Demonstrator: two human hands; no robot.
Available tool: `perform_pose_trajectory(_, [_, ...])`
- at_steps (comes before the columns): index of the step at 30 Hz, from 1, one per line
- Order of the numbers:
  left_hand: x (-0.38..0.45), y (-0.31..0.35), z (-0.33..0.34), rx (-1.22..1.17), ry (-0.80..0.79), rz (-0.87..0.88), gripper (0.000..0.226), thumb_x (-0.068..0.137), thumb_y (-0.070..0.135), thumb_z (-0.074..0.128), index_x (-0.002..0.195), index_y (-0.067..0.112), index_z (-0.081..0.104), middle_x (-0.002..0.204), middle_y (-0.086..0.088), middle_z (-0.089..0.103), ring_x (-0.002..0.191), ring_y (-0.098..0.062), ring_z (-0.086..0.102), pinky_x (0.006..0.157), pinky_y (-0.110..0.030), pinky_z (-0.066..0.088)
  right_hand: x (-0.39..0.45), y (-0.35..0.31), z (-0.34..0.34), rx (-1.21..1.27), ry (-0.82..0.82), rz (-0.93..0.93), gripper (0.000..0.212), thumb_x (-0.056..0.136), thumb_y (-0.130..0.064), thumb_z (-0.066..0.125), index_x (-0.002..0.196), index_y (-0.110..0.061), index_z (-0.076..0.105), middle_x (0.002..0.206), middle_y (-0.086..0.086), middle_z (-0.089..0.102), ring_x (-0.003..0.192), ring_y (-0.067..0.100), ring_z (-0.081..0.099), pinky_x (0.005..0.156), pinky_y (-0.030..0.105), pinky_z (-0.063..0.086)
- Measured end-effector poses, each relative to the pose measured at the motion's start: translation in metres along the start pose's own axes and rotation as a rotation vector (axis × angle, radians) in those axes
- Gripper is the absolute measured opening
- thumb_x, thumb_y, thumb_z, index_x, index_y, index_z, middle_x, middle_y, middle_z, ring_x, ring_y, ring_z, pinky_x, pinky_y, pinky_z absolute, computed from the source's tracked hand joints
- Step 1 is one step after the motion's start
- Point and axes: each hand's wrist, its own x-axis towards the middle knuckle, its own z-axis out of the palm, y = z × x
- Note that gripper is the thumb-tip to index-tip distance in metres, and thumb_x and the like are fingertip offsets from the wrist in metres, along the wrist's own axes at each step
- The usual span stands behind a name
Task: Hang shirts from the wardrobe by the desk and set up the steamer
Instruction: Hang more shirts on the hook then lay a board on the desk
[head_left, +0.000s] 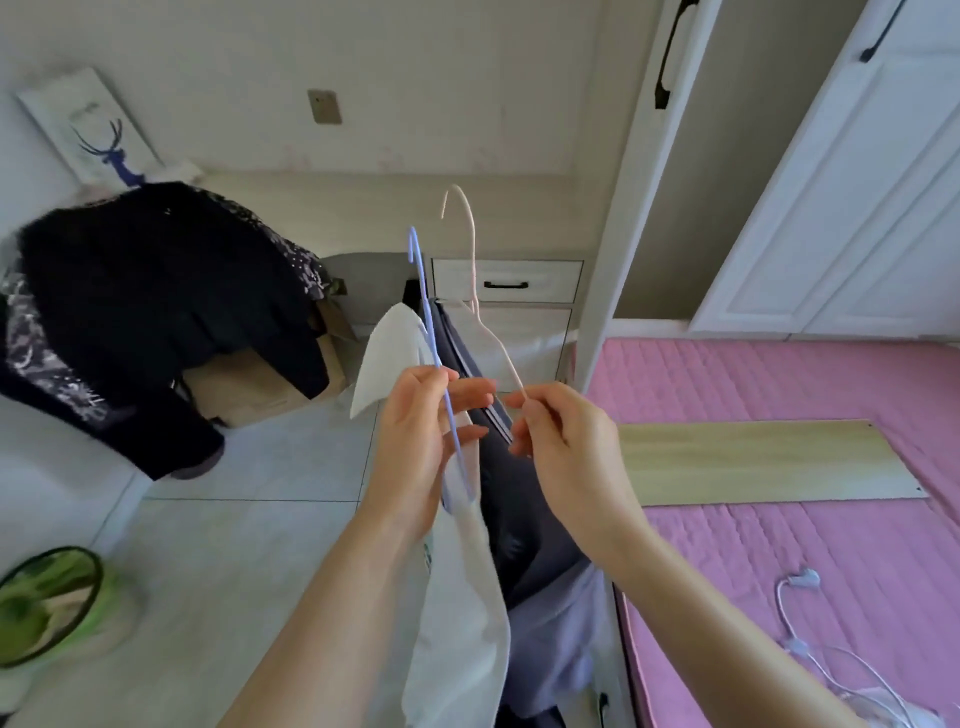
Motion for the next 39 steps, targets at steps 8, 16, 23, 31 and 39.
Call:
perform_pose_trajectory(8, [0.004,0.01,-0.019,-0.113,0.064,0.063,0.013,0.097,0.02,0.053,0.094,0.008,0.048,0.106,-0.005,0.074,0.096,-0.03,0.07,0.074,-0.038,0.055,0.015,-0.025,0.025,0.092,-0.224,-0.035,0.025,0.1,-0.009,0.038,0.089,-0.011,0.061,0.079,0.002,0.074,0.066,0.01,0.071,0.066,0.026,0.057])
perform_pose_trajectory(16, [0.03,0.025,-0.015,-0.143,0.184,0.072,0.016,0.097,0.021,0.053,0.092,0.006,0.05,0.1,-0.011,0.075,0.089,-0.03,0.066,0.075,-0.04,0.054,0.056,-0.035,0.032,0.071,-0.331,-0.104,0.027,0.099,-0.005,0.037,0.087,-0.006,0.06,0.071,0.005,0.068,0.046,0.019,0.055,0.051,0.022,0.046])
perform_pose_trajectory(23, [0.073,0.034,-0.027,-0.511,0.138,-0.062,0.043,0.102,0.033,0.04,0.127,0.003,0.057,0.126,-0.009,0.065,0.115,-0.017,0.063,0.106,-0.033,0.041,0.102,-0.028,0.037,0.03,-0.481,-0.186,0.026,0.095,0.002,0.037,0.084,-0.001,0.06,0.069,0.005,0.068,0.044,0.017,0.056,0.051,0.017,0.043])
perform_pose_trajectory(31, [0.102,0.038,-0.025,-0.644,0.231,0.02,0.027,0.101,0.016,0.043,0.12,0.001,0.054,0.123,-0.014,0.066,0.115,-0.026,0.063,0.105,-0.036,0.041,0.153,-0.016,0.038,-0.159,-0.645,-0.286,0.026,0.095,-0.004,0.043,0.083,-0.011,0.065,0.073,0.0,0.072,0.063,0.009,0.067,0.065,0.018,0.052])
perform_pose_trajectory(39, [0.124,0.034,-0.026,-0.737,0.362,-0.025,0.035,0.1,0.013,0.044,0.132,-0.001,0.044,0.12,-0.019,0.066,0.108,-0.033,0.066,0.102,-0.044,0.046,0.191,-0.002,0.057,-0.341,-0.764,-0.373,0.024,0.098,-0.022,0.046,0.083,-0.017,0.065,0.075,-0.007,0.069,0.067,0.007,0.063,0.062,0.017,0.049])
